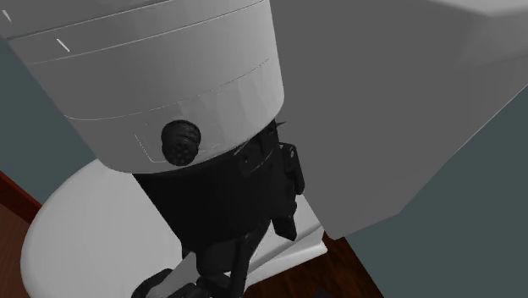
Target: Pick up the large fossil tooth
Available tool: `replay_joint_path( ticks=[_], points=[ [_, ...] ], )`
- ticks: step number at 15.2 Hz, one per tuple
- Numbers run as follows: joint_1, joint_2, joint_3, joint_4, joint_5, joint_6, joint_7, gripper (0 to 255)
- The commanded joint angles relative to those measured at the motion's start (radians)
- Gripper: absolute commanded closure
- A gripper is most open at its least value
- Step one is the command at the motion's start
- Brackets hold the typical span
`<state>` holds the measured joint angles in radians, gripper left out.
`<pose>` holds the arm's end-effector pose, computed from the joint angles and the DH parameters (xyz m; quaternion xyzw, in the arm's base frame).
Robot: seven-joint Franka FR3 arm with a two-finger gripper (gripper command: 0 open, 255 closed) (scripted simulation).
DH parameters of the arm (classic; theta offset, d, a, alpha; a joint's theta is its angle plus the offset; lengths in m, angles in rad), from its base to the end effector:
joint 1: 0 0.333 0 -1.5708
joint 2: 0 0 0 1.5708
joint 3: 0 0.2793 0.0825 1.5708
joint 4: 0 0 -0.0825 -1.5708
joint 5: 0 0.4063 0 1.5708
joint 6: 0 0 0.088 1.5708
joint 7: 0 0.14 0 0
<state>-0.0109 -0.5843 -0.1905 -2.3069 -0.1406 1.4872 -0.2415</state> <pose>0.3717 -0.0996 0.4702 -0.9915 -0.0443 0.1222 0.0068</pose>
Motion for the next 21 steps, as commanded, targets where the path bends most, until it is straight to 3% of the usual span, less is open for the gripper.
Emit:
replay_joint_path(
  ticks=[1, 11, 21],
  points=[
    [-0.007, 0.065, -0.037, 0.031, -0.038, 0.027, -0.061, 0],
    [-0.032, 0.402, -0.169, 0.261, -0.138, 0.119, -0.327, 0],
    [-0.098, 0.795, -0.237, 0.611, -0.132, 0.167, -0.585, 0]
  ],
)
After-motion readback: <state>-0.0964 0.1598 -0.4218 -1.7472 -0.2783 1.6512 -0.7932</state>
